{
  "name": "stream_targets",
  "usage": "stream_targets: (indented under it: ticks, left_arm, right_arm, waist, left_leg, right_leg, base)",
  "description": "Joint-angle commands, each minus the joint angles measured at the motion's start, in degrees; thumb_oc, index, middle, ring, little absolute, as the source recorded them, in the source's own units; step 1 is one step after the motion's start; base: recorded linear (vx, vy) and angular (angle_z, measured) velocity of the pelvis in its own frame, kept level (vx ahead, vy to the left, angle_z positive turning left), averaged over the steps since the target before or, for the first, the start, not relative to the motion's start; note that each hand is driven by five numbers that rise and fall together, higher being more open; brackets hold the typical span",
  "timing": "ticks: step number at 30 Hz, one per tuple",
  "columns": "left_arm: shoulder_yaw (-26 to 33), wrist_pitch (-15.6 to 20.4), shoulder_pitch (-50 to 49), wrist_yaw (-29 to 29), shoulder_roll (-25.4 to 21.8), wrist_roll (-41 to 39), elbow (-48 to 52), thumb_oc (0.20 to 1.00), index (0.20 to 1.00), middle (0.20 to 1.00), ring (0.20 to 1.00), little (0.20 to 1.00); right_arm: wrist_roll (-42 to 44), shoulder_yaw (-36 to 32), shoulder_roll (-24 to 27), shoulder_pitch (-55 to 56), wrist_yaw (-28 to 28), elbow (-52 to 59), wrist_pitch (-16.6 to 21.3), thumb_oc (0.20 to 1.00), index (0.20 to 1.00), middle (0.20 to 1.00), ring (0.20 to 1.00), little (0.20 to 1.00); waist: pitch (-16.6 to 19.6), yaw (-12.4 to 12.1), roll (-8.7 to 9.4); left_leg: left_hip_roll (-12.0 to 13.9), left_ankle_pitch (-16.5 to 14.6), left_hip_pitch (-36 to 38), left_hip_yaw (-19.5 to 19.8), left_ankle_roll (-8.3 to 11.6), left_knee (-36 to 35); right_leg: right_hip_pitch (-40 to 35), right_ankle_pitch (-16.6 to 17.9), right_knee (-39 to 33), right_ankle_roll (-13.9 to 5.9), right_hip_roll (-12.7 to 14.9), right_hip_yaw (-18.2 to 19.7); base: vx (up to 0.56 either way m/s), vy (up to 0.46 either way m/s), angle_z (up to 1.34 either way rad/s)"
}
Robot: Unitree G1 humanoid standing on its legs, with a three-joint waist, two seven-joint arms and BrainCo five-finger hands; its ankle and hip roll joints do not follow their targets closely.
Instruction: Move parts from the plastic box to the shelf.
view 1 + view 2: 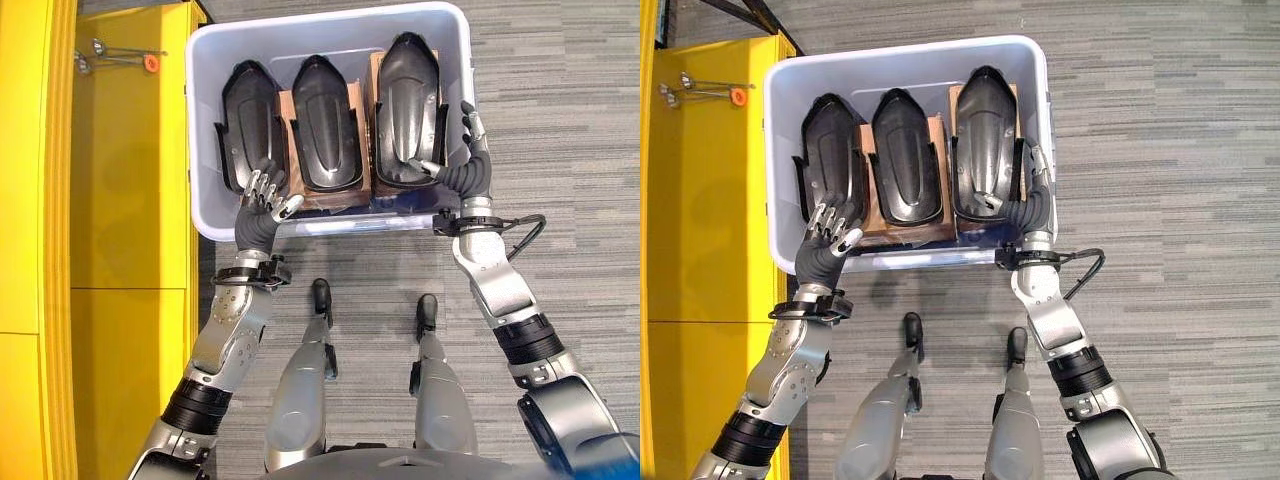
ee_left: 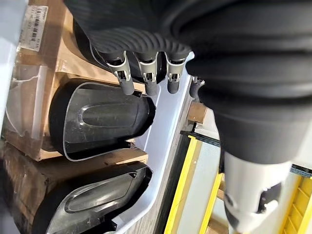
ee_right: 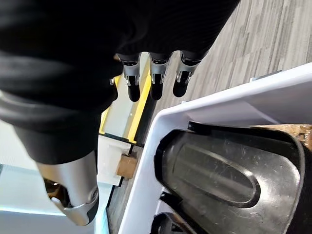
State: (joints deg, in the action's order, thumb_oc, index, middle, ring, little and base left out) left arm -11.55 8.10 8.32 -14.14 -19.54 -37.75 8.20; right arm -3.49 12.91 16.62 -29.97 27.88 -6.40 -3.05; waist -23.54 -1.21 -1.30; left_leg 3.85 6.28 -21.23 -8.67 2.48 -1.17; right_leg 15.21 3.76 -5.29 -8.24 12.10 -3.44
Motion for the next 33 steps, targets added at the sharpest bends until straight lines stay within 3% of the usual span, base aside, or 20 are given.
stream_targets:
  ticks: [1,8,22,33]
  left_arm:
    - [0.2,3.7,1.3,-0.3,-1.8,-1.6,5.7,1.0,1.0,1.0,1.0,1.0]
    - [-0.6,4.1,1.5,0.1,-1.9,-2.7,5.8,1.0,1.0,1.0,1.0,1.0]
    - [-0.9,4.3,1.5,0.7,-2.1,-3.1,6.0,1.0,1.0,1.0,1.0,1.0]
    - [-0.8,3.9,1.9,-0.2,-1.9,-1.9,6.2,1.0,1.0,1.0,1.0,1.0]
  right_arm:
    - [0.4,-2.6,0.3,-3.2,2.4,-0.6,1.4,1.0,1.0,1.0,1.0,1.0]
    - [0.1,-4.7,0.9,-5.4,5.3,-6.4,0.3,1.0,1.0,1.0,1.0,1.0]
    - [1.2,-4.9,1.0,-7.7,5.8,-10.2,0.2,1.0,1.0,1.0,1.0,1.0]
    - [-3.4,-4.1,1.1,-4.4,5.4,1.3,1.1,1.0,1.0,1.0,1.0,1.0]
  waist:
    - [2.4,-1.0,-0.27]
    - [2.0,-1.1,-1.27]
    - [1.8,-1.4,-2.22]
    - [2.2,-0.6,-1.52]
  left_leg:
    - [3.1,-0.4,0.6,1.6,2.61,2.8]
    - [2.9,-0.6,0.0,1.2,2.48,2.8]
    - [2.5,-0.7,-1.0,1.3,2.41,2.9]
    - [2.4,-0.9,-1.3,1.9,2.39,3.1]
  right_leg:
    - [7.1,5.9,6.2,0.39,2.1,3.7]
    - [8.4,5.9,6.8,0.38,2.1,4.3]
    - [9.9,5.9,7.5,0.3,1.9,4.8]
    - [9.2,5.6,6.9,0.58,1.9,4.4]
  base:
    - [0.0,0.0,0.0]
    - [0.0,0.006,-0.01]
    - [0.0,0.0,-0.01]
    - [0.0,0.0,0.0]
